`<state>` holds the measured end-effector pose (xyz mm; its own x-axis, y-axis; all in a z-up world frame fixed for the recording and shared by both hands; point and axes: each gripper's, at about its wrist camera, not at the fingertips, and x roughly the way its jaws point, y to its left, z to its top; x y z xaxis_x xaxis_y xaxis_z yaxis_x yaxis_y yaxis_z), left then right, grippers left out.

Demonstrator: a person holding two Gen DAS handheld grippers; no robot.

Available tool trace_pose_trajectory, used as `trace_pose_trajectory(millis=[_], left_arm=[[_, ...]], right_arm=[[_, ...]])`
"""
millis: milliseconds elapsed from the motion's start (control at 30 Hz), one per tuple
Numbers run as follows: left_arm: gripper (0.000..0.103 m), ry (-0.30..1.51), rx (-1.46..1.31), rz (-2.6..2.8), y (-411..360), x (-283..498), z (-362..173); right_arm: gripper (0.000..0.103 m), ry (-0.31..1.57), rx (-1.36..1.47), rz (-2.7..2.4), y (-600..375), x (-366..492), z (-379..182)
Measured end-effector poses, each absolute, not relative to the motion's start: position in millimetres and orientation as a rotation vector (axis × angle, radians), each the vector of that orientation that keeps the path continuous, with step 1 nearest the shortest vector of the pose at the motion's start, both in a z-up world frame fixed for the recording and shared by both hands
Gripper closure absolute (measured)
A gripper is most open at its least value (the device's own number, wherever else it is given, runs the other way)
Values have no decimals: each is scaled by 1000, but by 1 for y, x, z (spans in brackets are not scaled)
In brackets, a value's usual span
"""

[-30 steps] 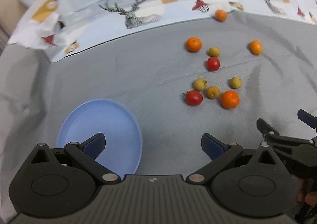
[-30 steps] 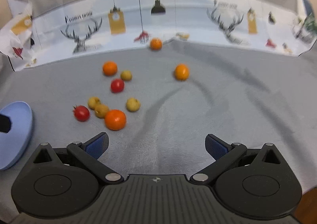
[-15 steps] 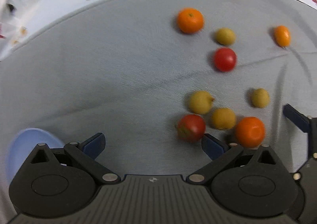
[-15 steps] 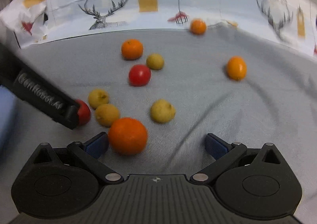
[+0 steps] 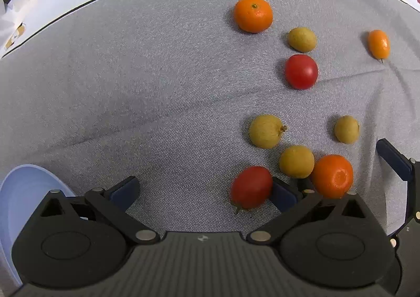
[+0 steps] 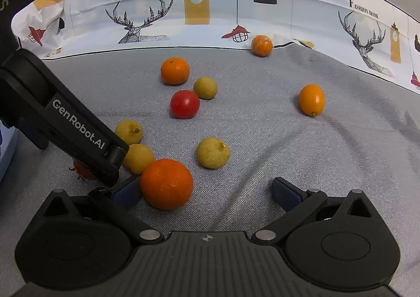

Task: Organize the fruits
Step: 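Reach the left tool to a red tomato while the right tool reaches an orange, then close the left tool on the red tomato while the right tool grasps the orange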

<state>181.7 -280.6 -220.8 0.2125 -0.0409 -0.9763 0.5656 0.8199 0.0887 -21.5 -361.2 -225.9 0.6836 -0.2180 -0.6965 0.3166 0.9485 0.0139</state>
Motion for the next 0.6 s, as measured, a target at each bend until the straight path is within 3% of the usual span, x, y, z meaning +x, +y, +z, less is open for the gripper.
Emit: trace_pose_trajectory(millis=[200, 267, 300, 333, 367, 400, 433, 600], left_arm=[[0, 1278, 515, -449, -285, 179, -225], [10, 1257, 513, -474, -284, 175, -227], [30, 1250, 502, -497, -285, 171, -221], [56, 1247, 482, -531, -285, 170, -218], [71, 1243, 462, -558, -283, 168, -214], [71, 1238, 455, -571, -281, 166, -212], [71, 1220, 433, -593, -275, 164, -208], [71, 1172, 398, -627, -250, 158, -195]], right_arm=[[1, 756, 134, -301, -361, -23, -228], [1, 755, 133, -301, -361, -23, -228], [3, 752, 131, -299, -361, -23, -227], [15, 747, 128, -297, -361, -25, -226], [27, 736, 121, -292, -359, -28, -223], [54, 728, 104, -294, -358, -31, -219], [64, 732, 89, -304, -357, -34, -216], [65, 711, 148, -308, -362, -49, -203]])
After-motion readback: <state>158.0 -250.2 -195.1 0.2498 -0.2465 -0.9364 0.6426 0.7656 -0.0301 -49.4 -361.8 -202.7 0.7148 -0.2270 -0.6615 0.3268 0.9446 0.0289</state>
